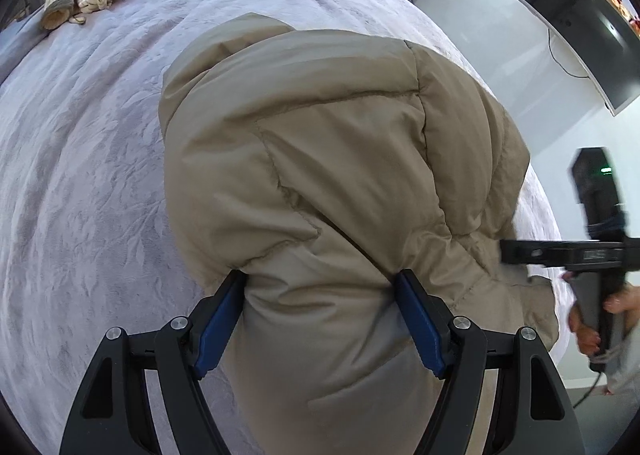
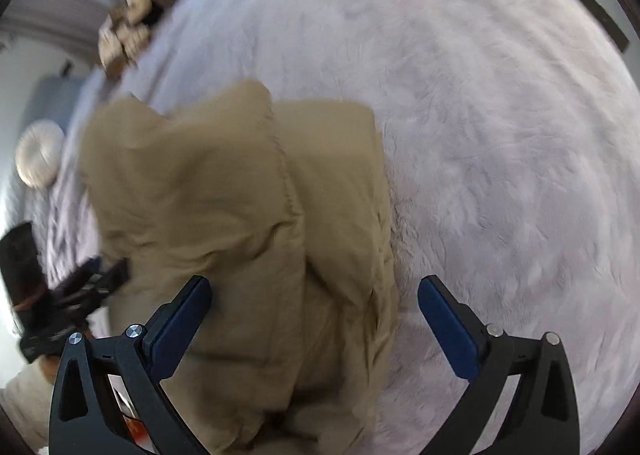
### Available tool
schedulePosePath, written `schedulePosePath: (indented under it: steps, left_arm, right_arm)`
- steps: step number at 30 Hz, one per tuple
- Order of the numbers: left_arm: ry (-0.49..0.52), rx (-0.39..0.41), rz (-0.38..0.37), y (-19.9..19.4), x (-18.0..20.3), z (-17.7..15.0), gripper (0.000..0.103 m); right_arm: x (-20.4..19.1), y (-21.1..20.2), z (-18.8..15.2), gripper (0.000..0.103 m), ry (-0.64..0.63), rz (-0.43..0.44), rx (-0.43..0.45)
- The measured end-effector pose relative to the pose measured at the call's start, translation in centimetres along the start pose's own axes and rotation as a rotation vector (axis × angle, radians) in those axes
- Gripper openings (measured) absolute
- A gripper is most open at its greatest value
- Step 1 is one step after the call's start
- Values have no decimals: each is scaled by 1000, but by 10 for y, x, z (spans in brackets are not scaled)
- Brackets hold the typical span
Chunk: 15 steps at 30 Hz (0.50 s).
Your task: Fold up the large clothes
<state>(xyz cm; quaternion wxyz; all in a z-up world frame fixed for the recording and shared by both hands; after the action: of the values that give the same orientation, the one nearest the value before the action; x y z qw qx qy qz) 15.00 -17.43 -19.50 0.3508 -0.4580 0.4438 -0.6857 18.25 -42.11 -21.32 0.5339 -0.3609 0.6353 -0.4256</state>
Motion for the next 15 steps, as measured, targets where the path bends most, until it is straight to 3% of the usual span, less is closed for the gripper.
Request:
schedulePosePath:
  steps: [3,7,9,14,15]
  left_arm:
    - [-12,-6,-51,-7,-10,0,76]
    - [-148,23,-347,-29,-53,-6,76]
    - [-227,-18,-515,-27,-82,-13,76]
    - [-275,-118,-734,7,-105,-24,76]
    - [-270,-120,-748,12,-105,-23,76]
  right_arm:
    - [12,26,5,103,16,138,-69]
    - [25,47,2,103,27,302,-108]
    - [29,49,1,103,16,344,-111]
    - [35,60,-7,103,4,421,-122]
    - [35,62,-7,103,2,429,-123]
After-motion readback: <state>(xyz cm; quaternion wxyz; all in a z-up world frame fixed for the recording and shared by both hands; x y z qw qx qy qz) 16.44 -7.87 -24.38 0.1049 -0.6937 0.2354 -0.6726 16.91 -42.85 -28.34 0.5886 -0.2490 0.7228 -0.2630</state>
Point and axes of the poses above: each gripper's, at about its wrist camera, not at the fingertips, and y roughly the way its jaws point, x to its right, z to its top, the point moved 4 cm from there along y, roughly the way its jaws point, and after that the axes turned 10 degrees about -x, right-handed, at the moved point
